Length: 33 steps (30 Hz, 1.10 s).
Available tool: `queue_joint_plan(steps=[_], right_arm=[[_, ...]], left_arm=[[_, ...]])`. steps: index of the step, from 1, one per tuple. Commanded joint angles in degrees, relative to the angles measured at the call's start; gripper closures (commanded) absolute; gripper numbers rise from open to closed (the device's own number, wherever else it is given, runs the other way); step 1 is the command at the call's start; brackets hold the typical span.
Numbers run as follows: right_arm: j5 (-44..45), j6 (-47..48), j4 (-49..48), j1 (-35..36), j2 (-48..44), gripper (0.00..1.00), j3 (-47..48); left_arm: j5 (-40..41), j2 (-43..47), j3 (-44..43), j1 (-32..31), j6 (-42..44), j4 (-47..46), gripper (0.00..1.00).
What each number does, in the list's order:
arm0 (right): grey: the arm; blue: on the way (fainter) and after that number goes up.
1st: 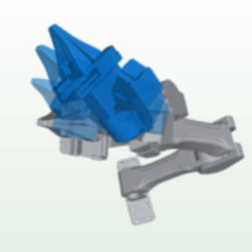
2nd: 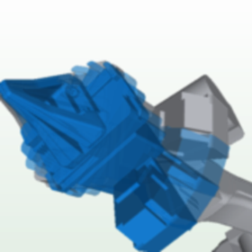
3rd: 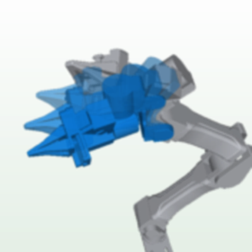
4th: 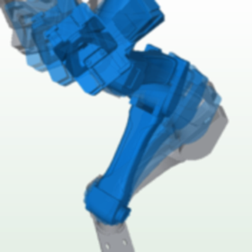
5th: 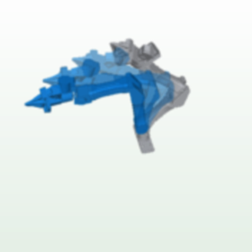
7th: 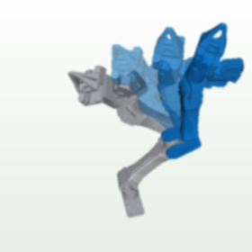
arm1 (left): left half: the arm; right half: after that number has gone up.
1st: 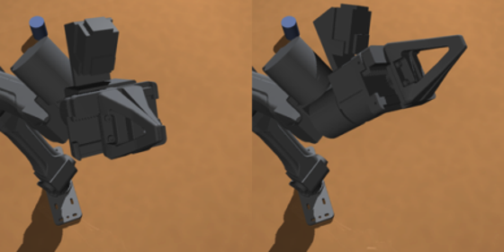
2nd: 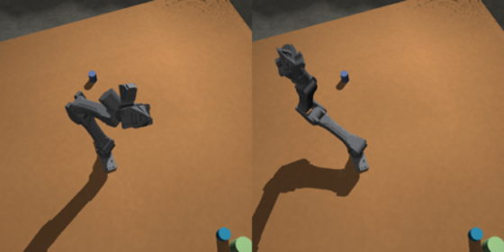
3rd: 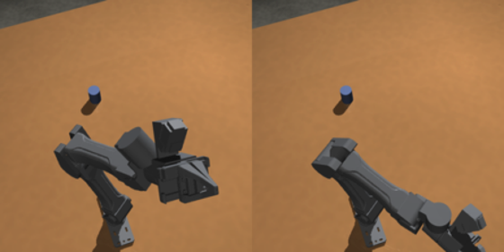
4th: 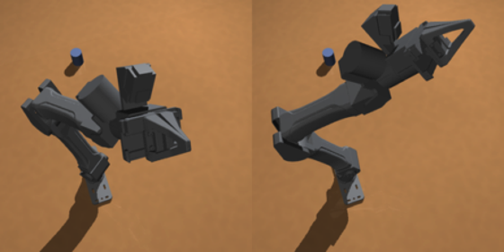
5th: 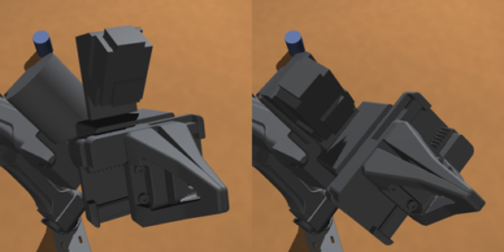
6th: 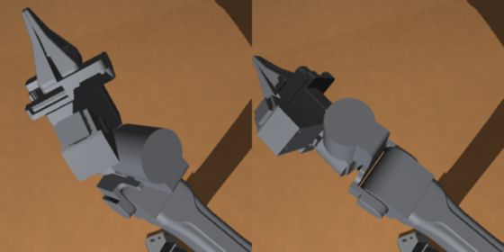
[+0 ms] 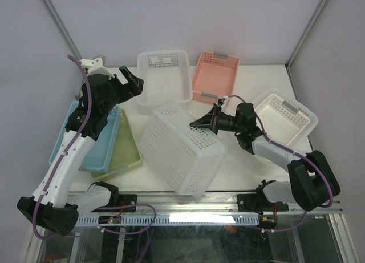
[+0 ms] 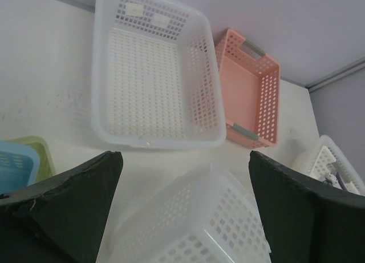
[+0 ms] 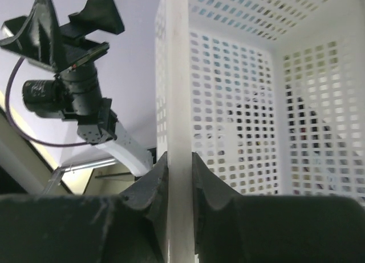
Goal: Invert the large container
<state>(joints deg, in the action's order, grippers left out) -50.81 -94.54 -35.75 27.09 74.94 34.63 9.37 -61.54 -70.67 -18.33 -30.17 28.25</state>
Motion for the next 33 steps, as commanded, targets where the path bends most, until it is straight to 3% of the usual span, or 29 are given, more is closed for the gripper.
queue_joint_plan(steps=[1, 2, 6, 8, 10, 17, 22, 26, 29, 33], right_arm=[[3.34, 6.33, 14.6, 0.07, -1.76, 1.0, 4.09], [6.34, 18.11, 22.51, 0.1, -2.29, 0.95, 6.48], [19.7, 36.11, 48.61, 0.14, -4.81, 0.41, 15.27], [26.69, 40.4, 56.55, 0.02, -5.53, 0.27, 18.15], [31.61, 43.34, 61.76, 0.01, -5.88, 0.2, 20.14], [45.64, 52.13, 74.04, 0.06, -6.79, 0.13, 26.27], [64.13, 57.31, 83.76, -0.14, -7.6, 0.12, 31.91], [74.79, 59.39, 85.99, -3.03, -9.83, 0.09, 32.5], [71.44, 60.56, 83.81, -12.44, -11.7, 0.08, 30.1], [62.35, 59.83, 76.97, -23.92, -13.71, 0.1, 25.52]], left_arm=[[-2.19, 1.28, 0.5, -0.04, 0.73, -1.72, 0.01], [-2.36, 1.41, 0.65, -0.05, 0.82, -1.71, 0.01], [-3.93, 1.38, 0.71, -0.08, 1.25, -1.58, 0.01], [-4.56, 1.06, 0.71, -0.05, 1.26, -1.53, 0.01], [-5.35, 0.56, 0.6, -0.05, 1.22, -1.6, 0.01], [-8.0, -1.39, -0.39, -0.04, 1.97, -1.62, 0.01], [-9.81, -1.96, -0.94, -0.13, 2.96, -1.62, 0.01], [-12.53, -2.48, -0.71, -0.28, 3.32, -1.69, 0.01], [-14.32, -3.48, -0.16, -2.52, 3.17, -2.0, 0.01], [-11.54, -5.93, 0.62, -12.05, 3.16, -3.05, 0.01]])
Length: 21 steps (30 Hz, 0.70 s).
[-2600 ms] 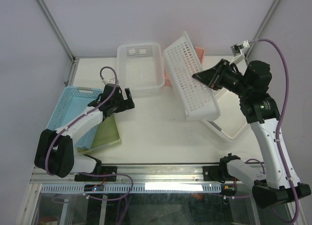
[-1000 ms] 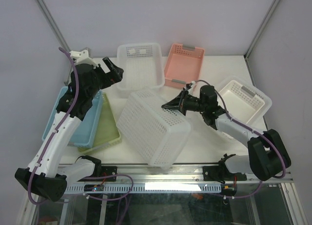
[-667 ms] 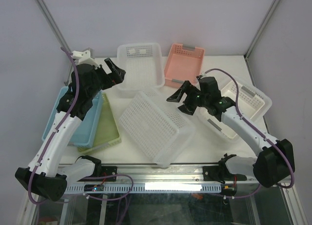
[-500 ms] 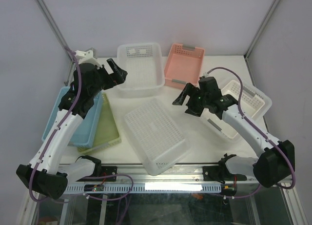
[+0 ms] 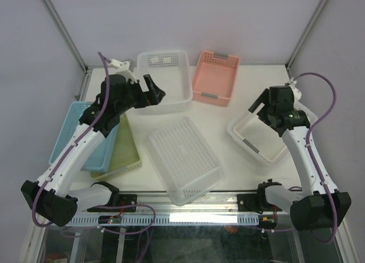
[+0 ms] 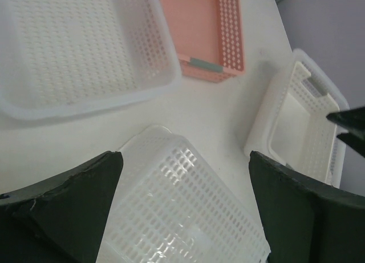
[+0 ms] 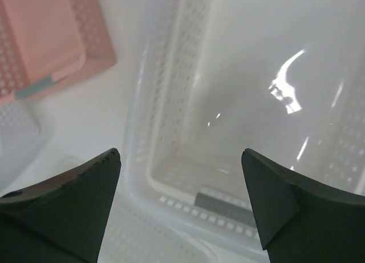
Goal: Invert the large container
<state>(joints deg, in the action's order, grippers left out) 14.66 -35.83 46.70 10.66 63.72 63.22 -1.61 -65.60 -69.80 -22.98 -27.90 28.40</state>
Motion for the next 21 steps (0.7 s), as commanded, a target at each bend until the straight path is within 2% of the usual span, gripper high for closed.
queue_joint_plan(steps=[1, 3, 5, 13, 21], right_arm=[[-4.98, 0.98, -7.48, -9.17, -2.39, 0.11, -4.17], [-7.47, 0.72, -10.97, -11.32, -0.5, 0.16, -5.19], [-9.45, 0.89, -12.81, -12.47, 2.98, 0.27, -5.05], [-13.85, 1.12, -19.47, -13.45, 15.36, 0.5, -3.44], [-14.07, 1.97, -20.26, -13.48, 22.35, 0.52, -0.44]], left_arm=[[-0.27, -2.9, -0.4, -9.65, 0.84, -3.37, 0.01], [-1.82, -5.22, -0.51, -12.95, 0.71, -3.98, 0.01], [-2.72, -7.2, -0.21, -15.73, 1.25, -5.06, 0.01], [-3.76, -12.38, -2.11, -19.99, 2.66, -5.77, 0.01], [-4.23, -14.45, -3.14, -20.58, 2.85, -5.9, 0.01]])
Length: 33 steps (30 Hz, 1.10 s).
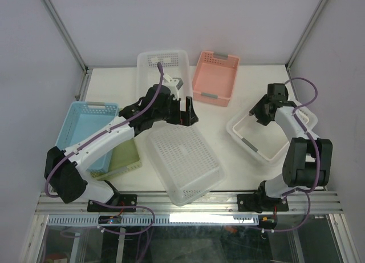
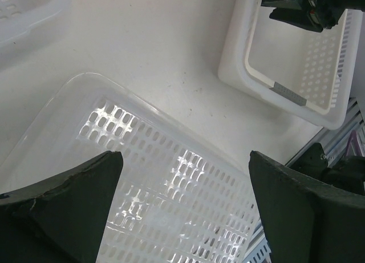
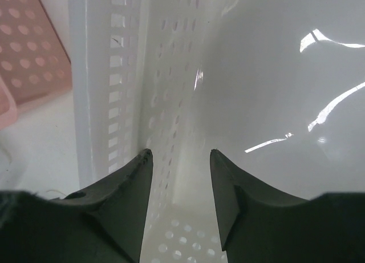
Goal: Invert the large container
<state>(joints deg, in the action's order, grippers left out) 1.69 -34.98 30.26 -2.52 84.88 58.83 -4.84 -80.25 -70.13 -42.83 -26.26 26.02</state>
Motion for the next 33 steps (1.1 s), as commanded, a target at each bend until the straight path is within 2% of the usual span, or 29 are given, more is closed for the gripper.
queue_joint_plan(steps=[1, 11, 18, 25, 30, 33], right_arm=[[-1.18, 1.14, -3.81, -0.31, 1.47, 0.52, 4.08], [-2.84, 0.44, -4.95, -0.38, -2.37, 0.51, 3.81], [-3.79, -0.17, -5.66, -0.35, -2.23, 0.49, 3.67], [-4.04, -0.01, -5.91, -0.33, 0.33, 0.48, 4.47], [-5.1, 1.4, -3.03, -0.37, -0.51, 0.44, 5.58], [-4.57, 2.44, -1.74, -0.38, -3.1, 0.39, 4.85]], left_arm=[[-1.02, 0.06, -2.74, -0.72, 1.15, -3.52, 0.01], [-1.16, -2.7, -4.01, -0.85, 1.1, -3.84, 0.01], [-1.15, -10.81, -12.7, -0.97, 2.01, -3.99, 0.01], [0.11, -25.61, -27.97, -0.91, 6.08, -4.03, 0.01], [0.68, -38.97, -45.03, 0.76, 8.82, -3.06, 0.01], [-0.71, -46.53, -53.5, 2.94, 8.48, -2.49, 0.01]])
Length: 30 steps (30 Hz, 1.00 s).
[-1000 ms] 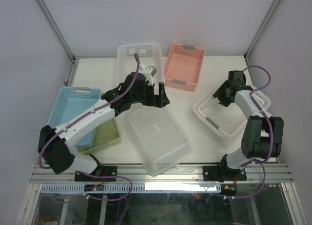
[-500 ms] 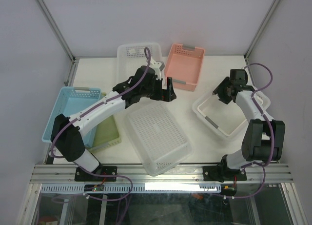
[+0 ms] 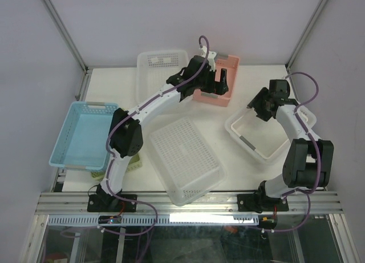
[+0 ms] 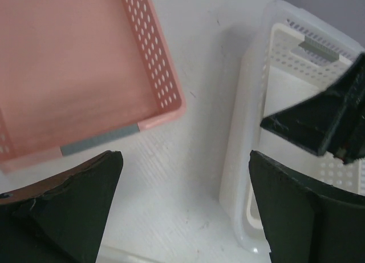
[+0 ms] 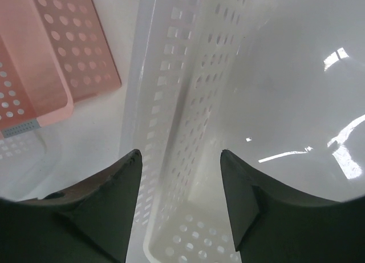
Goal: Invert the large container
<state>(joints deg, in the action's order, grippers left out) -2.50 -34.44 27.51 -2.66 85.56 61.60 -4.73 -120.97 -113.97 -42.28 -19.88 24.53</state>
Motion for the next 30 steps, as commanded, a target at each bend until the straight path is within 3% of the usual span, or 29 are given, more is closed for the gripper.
queue_joint_plan(steps=[1, 6, 10, 18, 30], right_arm=[[-0.32, 2.22, 1.46, -0.29, -4.87, 0.37, 1.73], [-1.12, 3.16, 3.17, -0.48, -9.87, 0.3, -0.39], [-1.63, 3.38, 4.34, -0.58, -12.48, 0.28, -0.95], [-1.12, 3.58, 6.24, -0.73, -14.67, 0.25, 2.38], [1.47, 4.17, 6.51, -1.1, -16.2, 0.23, 2.27]], left_arm=[[-1.11, -8.08, -12.15, 2.99, 1.99, -0.98, 0.01], [-1.0, -17.24, -22.16, 4.01, 4.43, -1.33, 0.01], [-0.74, -20.99, -23.82, 5.02, 5.29, -2.36, 0.01], [0.43, -21.09, -18.76, 8.73, 4.36, -2.91, 0.01], [5.4, -13.45, -4.14, 13.54, 3.8, -2.91, 0.01]])
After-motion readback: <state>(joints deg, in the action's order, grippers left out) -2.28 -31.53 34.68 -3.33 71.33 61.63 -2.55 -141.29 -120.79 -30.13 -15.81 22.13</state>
